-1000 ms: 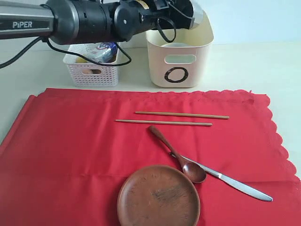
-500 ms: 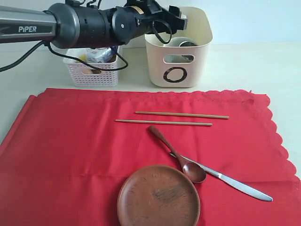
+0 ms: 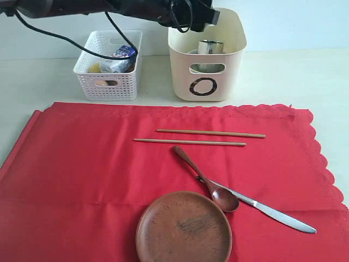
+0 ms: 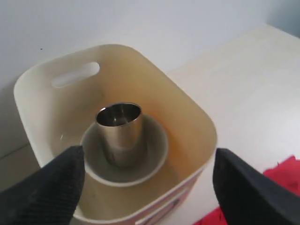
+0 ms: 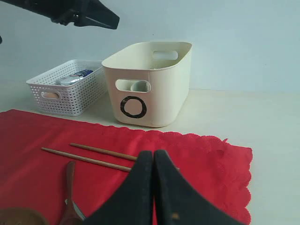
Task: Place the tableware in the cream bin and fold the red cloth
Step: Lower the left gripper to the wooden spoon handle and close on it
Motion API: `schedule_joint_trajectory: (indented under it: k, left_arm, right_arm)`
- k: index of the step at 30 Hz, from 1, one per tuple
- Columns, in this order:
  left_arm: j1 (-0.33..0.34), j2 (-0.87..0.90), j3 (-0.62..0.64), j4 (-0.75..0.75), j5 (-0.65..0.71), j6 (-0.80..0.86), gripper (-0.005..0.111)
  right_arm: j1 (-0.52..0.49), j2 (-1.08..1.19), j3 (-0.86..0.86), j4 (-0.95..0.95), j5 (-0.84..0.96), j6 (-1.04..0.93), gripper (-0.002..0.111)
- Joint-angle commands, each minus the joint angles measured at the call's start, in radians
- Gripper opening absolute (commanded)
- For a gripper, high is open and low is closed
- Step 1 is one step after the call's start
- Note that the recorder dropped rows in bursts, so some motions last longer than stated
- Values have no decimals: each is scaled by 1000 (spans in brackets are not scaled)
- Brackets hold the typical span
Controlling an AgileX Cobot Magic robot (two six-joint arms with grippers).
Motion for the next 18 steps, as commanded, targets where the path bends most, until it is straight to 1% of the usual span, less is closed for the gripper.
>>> schedule_joint_trajectory:
  k: [1, 5, 6, 7, 8, 9, 11, 12, 13, 14, 16, 18]
  left_arm:
    - [1, -57, -5, 63, 197, 15, 73]
    - [1, -91, -5, 65, 375, 93, 73]
    - [1, -96, -5, 59, 457, 119, 72]
    - [1, -98, -5, 57, 498, 131, 71]
    - [1, -98, -5, 36, 577, 158, 69]
    - [1, -96, -5, 18, 613, 177, 68]
    - [1, -87, -5, -61, 721, 272, 68]
    - [1, -79, -5, -127, 801, 367, 68]
    - [1, -75, -5, -153, 832, 417, 68]
    - [0, -63, -5, -208, 890, 518, 68]
    - [-3, -38, -5, -267, 937, 611, 68]
    - [-3, -7, -5, -295, 940, 662, 68]
  right_arm:
    - [2, -4, 5, 1, -6, -1, 0]
    - [2, -4, 5, 1, -13, -1, 0]
    - [2, -4, 5, 1, -9, -1, 0]
    - [2, -4, 5, 1, -9, -1, 0]
    - [2, -4, 5, 1, -9, -1, 0]
    - [2, -4, 5, 1, -9, -1, 0]
    - [2, -4, 5, 1, -9, -1, 0]
    - [2, -4, 5, 1, -9, -1, 0]
    - [2, -4, 5, 1, -9, -1, 0]
    - [2, -4, 5, 1, -9, -1, 0]
    - [2, -4, 5, 1, -7, -1, 0]
    - [2, -4, 5, 1, -7, -1, 0]
